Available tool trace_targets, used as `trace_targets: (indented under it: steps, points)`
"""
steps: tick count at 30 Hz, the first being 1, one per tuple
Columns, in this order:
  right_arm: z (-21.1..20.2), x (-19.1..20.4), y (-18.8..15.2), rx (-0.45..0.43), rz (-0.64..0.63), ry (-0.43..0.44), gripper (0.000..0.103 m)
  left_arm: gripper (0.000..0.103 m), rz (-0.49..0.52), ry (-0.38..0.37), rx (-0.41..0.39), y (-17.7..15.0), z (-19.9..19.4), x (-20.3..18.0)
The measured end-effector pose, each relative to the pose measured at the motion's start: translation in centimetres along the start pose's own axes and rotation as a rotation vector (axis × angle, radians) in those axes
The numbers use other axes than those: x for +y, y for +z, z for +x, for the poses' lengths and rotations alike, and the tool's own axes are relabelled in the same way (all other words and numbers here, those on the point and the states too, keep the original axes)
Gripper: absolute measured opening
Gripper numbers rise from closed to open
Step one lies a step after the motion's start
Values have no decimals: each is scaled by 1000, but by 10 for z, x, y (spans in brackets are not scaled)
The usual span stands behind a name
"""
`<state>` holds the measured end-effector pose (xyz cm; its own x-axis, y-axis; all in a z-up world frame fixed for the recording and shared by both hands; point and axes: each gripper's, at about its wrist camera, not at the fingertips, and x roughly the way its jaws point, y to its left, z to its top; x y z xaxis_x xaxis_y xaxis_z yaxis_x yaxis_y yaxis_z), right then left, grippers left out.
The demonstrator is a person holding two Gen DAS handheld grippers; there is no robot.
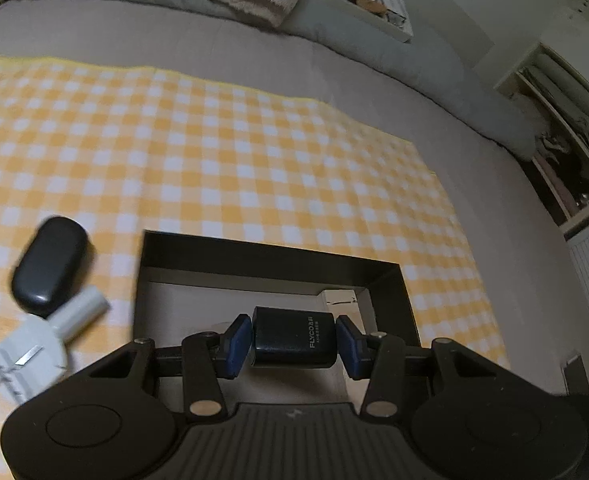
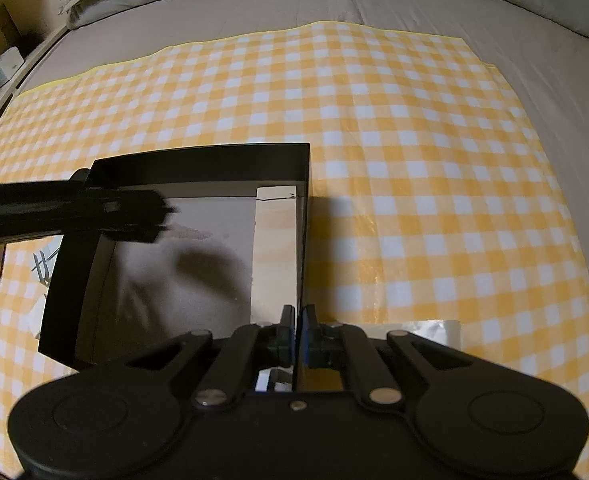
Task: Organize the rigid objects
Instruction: 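Carry the black plug into the box and open the left gripper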
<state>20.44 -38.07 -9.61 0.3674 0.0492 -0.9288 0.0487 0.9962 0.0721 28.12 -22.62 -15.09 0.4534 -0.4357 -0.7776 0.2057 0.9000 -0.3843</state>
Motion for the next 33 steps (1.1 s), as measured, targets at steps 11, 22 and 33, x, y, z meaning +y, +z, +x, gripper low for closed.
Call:
trace_targets:
  steps: [11,22,33]
  points:
    - [-8,2,-6,-1,-5,9,4,47,-49,36,-35,-4,46,-4]
    - [-10,0,-8,-1,-11,10,4,46,-93,54,-67,-1,59,2]
    - [-9,-3,-8,0,-18,13,4,47,-77,49,-25,-5,58,-3]
